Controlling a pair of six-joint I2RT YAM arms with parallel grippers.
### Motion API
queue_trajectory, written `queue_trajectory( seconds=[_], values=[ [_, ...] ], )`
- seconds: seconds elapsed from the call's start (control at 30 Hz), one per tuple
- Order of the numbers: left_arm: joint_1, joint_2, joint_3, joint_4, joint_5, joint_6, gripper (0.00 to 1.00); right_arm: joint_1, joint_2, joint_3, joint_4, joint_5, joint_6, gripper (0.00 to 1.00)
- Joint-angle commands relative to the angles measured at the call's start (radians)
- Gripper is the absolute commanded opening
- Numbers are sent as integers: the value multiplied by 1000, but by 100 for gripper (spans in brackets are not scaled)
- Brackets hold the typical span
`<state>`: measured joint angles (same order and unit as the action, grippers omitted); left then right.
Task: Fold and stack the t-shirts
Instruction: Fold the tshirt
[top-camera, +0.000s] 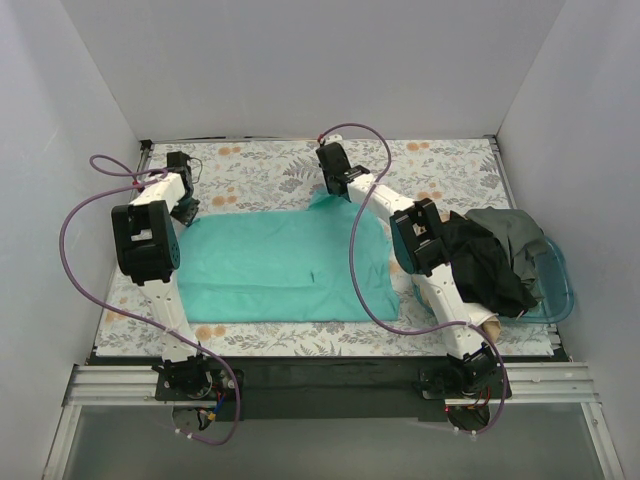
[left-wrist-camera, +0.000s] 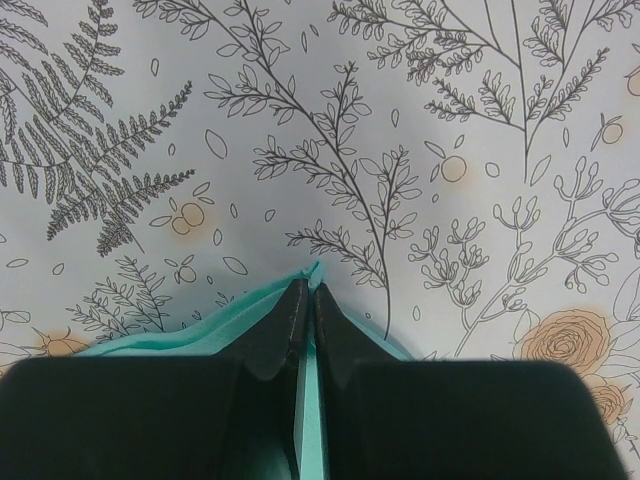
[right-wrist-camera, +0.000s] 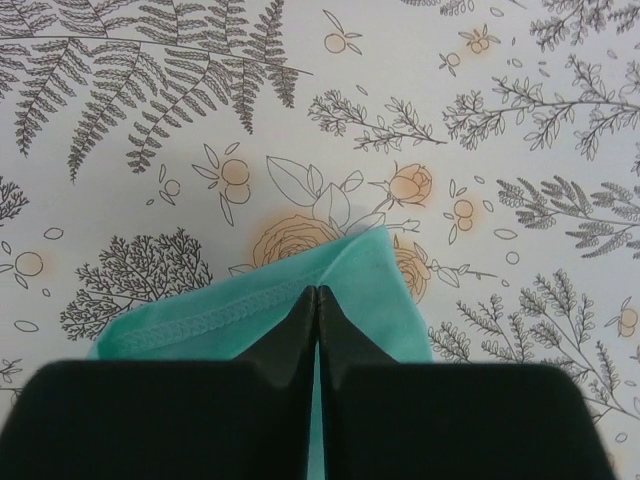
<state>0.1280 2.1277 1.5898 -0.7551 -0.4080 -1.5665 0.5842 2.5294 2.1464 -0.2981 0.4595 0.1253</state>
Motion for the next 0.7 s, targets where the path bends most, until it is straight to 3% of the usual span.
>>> queue_trajectory(
  seconds=[0.0, 0.23, 0.43, 0.67],
  values=[
    [1, -34, -31, -53, 11, 5, 0, 6, -3, 18, 5, -7, 17, 1],
    [1, -94, -48, -62, 0, -9, 0, 31, -99, -42, 46, 24, -4, 1],
    [1, -166, -99, -55, -8, -17, 0, 71, -288, -311, 204, 123, -7, 1],
    [1, -242, -157, -46, 1, -33, 0, 97, -441, -514, 272, 162, 33, 1]
  ],
)
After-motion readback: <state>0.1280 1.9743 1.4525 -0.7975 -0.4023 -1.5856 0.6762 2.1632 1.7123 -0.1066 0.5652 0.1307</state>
